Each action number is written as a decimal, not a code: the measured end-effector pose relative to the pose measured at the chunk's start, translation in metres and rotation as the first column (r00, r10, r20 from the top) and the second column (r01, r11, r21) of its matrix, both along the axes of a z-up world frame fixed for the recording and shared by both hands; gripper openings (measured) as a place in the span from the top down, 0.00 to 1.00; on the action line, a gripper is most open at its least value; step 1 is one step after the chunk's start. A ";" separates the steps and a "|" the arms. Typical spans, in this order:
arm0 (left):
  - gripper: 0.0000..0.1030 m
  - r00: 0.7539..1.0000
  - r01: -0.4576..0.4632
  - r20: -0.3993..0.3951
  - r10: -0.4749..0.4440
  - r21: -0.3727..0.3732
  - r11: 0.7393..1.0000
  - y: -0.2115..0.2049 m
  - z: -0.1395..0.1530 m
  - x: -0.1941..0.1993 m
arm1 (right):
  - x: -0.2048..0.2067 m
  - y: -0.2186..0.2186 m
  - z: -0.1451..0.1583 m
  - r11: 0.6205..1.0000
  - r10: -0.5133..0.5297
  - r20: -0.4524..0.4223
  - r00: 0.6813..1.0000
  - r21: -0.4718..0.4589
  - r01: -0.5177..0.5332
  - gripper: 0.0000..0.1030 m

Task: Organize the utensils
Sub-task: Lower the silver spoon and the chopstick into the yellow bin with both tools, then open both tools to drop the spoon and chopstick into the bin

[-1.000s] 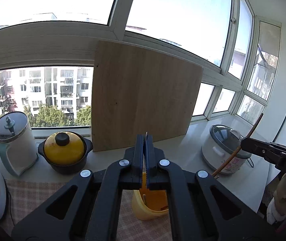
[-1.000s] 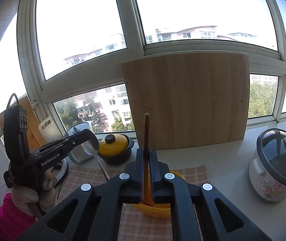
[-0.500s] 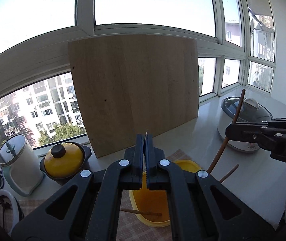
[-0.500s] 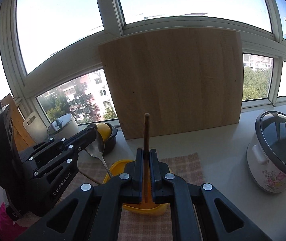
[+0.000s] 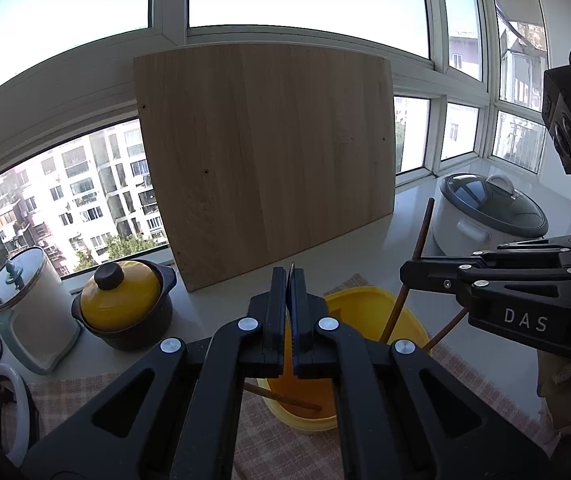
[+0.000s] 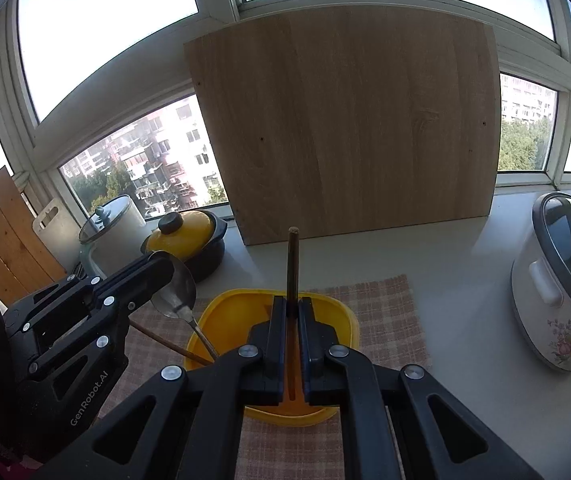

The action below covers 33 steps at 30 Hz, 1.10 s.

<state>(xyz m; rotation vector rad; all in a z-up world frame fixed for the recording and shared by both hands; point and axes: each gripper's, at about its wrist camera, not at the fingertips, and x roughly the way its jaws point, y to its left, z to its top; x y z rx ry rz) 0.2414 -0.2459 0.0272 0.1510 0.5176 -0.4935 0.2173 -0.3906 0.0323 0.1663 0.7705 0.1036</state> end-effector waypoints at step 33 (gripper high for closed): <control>0.98 0.995 0.000 -0.098 -0.012 -0.118 0.993 0.060 0.010 -0.030 | -0.033 0.000 0.021 0.999 -0.029 0.085 0.996 -0.042 0.033 0.66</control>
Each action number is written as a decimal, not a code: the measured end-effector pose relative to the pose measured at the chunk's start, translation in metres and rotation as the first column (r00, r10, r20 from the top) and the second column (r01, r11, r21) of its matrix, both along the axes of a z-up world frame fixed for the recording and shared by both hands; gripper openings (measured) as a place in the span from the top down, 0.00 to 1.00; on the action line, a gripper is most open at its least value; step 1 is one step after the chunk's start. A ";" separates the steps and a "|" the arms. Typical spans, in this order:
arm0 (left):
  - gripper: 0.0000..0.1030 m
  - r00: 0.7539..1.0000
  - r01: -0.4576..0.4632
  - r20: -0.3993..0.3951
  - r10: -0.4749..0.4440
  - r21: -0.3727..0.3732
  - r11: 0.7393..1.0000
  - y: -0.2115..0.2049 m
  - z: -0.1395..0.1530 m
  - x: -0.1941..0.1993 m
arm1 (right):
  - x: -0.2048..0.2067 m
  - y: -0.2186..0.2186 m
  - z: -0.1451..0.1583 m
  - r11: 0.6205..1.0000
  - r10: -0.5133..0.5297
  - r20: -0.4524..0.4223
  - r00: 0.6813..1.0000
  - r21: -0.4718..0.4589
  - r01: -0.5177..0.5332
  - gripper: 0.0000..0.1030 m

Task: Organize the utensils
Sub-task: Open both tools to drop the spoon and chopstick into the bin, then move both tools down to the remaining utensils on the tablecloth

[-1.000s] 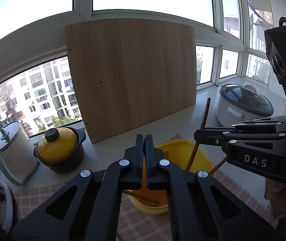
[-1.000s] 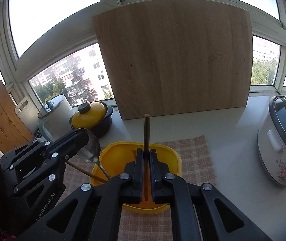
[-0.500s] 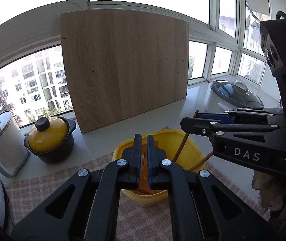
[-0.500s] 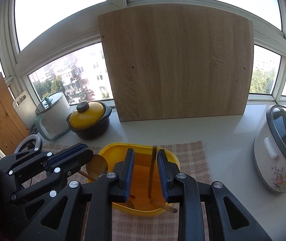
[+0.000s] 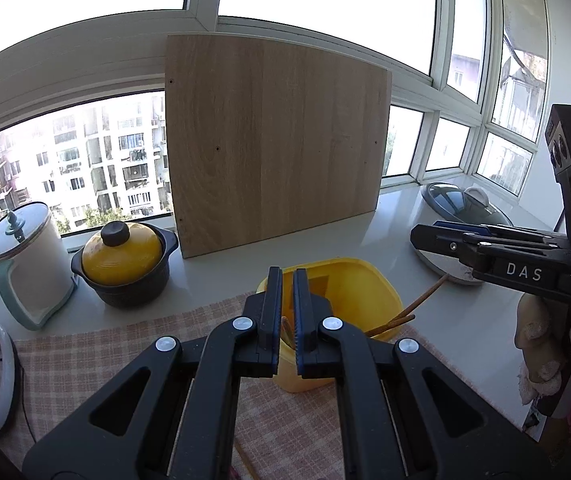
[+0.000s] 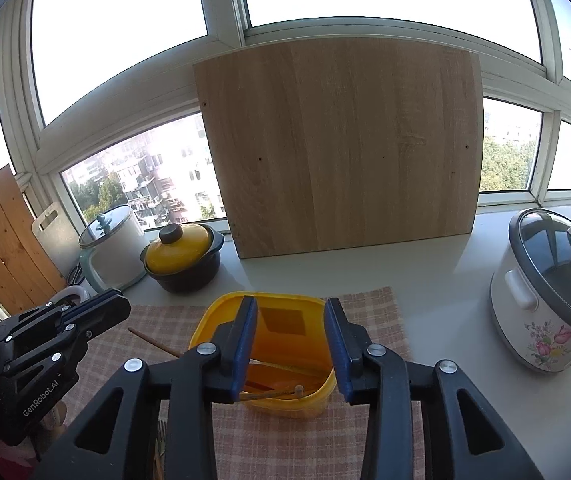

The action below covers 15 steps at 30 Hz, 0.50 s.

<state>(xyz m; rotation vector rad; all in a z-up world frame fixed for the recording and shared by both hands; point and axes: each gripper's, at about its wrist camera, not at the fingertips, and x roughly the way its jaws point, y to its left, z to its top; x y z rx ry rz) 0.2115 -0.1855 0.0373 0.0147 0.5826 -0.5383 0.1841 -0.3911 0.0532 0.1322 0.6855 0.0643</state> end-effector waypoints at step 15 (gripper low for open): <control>0.62 0.994 -0.054 -0.096 0.053 0.000 0.999 0.079 -0.025 -0.036 | -0.061 0.005 0.007 0.999 0.032 0.112 0.993 -0.020 -0.030 0.00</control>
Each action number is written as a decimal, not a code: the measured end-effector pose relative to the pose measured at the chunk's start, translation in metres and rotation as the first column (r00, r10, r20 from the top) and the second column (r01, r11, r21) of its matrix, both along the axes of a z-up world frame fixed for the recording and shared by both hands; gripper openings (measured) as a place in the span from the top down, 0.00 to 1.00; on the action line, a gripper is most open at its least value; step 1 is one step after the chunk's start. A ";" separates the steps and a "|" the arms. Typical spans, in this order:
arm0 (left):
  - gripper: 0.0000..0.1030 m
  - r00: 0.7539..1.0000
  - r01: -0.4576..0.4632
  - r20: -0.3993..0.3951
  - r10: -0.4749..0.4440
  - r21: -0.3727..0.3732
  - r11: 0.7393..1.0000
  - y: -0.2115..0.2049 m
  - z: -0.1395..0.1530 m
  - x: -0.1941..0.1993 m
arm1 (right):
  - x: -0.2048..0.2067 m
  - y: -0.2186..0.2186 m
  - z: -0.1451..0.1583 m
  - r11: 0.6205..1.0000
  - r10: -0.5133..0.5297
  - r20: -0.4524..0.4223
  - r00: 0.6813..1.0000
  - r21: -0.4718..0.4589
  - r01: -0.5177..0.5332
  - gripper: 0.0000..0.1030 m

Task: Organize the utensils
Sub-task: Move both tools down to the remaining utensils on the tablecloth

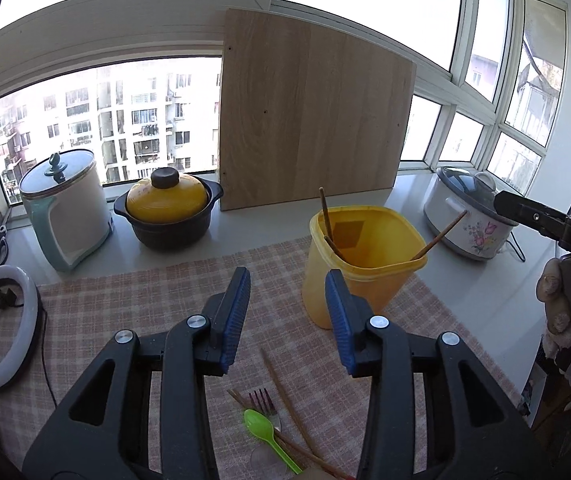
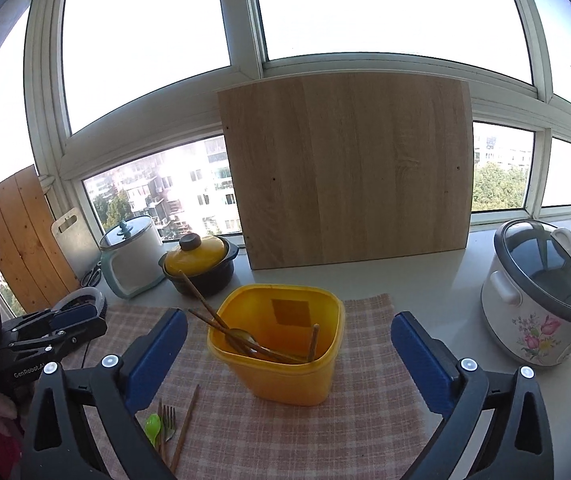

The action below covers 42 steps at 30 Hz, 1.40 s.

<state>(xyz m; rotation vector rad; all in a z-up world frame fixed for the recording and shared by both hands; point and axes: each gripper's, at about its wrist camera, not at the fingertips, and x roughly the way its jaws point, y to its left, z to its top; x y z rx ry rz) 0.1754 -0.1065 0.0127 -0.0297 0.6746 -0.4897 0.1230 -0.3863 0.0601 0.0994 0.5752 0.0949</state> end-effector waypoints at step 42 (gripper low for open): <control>0.62 0.886 -0.046 -0.464 0.015 -0.056 0.997 0.059 -0.150 -0.068 | 0.004 0.160 -0.202 0.864 0.488 -0.570 0.661 0.210 -0.457 0.73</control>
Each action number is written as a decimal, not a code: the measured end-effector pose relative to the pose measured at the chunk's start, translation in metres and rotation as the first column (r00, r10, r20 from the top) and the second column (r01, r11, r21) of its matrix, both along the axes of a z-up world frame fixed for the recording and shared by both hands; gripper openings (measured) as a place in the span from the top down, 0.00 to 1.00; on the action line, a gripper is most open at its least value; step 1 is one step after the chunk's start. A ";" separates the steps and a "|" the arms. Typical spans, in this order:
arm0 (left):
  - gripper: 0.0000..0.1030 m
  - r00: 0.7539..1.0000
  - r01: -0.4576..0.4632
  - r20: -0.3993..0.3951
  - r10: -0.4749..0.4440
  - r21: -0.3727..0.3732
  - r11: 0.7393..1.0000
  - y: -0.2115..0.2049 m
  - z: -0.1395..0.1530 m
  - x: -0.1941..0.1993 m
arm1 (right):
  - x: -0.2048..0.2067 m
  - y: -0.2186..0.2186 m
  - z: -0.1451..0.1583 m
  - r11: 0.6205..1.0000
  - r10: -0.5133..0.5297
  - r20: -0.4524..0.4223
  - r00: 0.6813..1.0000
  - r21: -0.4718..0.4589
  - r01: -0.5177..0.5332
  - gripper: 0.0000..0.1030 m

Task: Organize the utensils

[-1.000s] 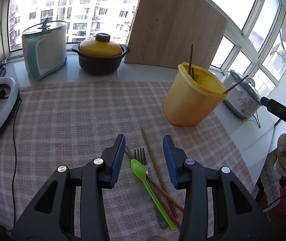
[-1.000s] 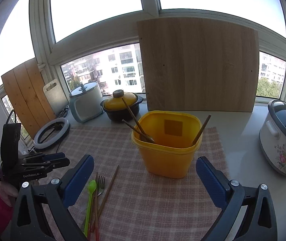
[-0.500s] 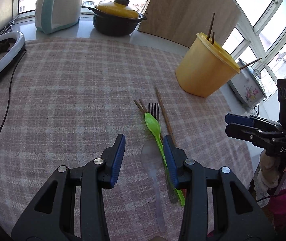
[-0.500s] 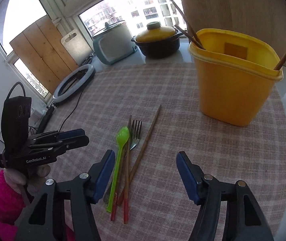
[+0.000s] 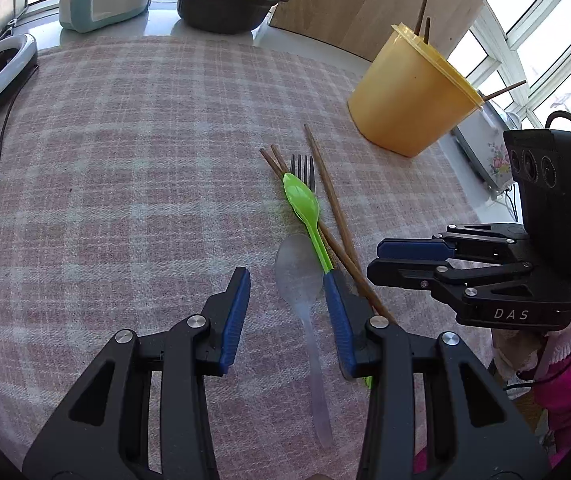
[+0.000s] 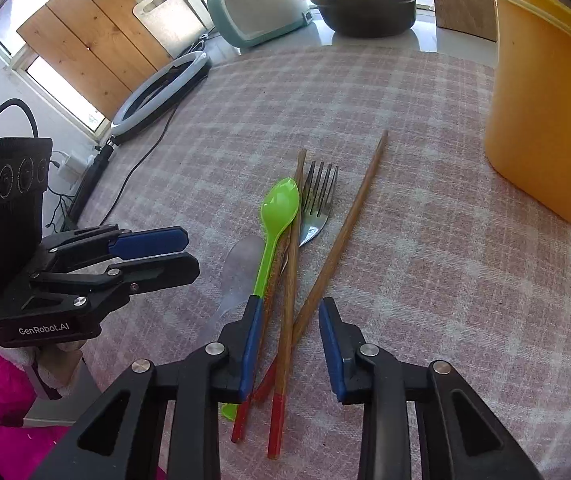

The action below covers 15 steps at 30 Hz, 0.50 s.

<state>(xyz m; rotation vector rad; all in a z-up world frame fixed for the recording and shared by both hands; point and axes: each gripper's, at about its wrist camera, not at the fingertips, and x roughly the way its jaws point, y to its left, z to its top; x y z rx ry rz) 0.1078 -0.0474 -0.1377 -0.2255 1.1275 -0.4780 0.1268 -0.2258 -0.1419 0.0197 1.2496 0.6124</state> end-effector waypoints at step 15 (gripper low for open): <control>0.66 0.993 0.101 0.038 -0.110 0.189 0.977 -0.039 -0.020 -0.026 | 0.008 0.007 -0.011 0.999 0.017 -0.020 1.000 -0.029 -0.018 0.77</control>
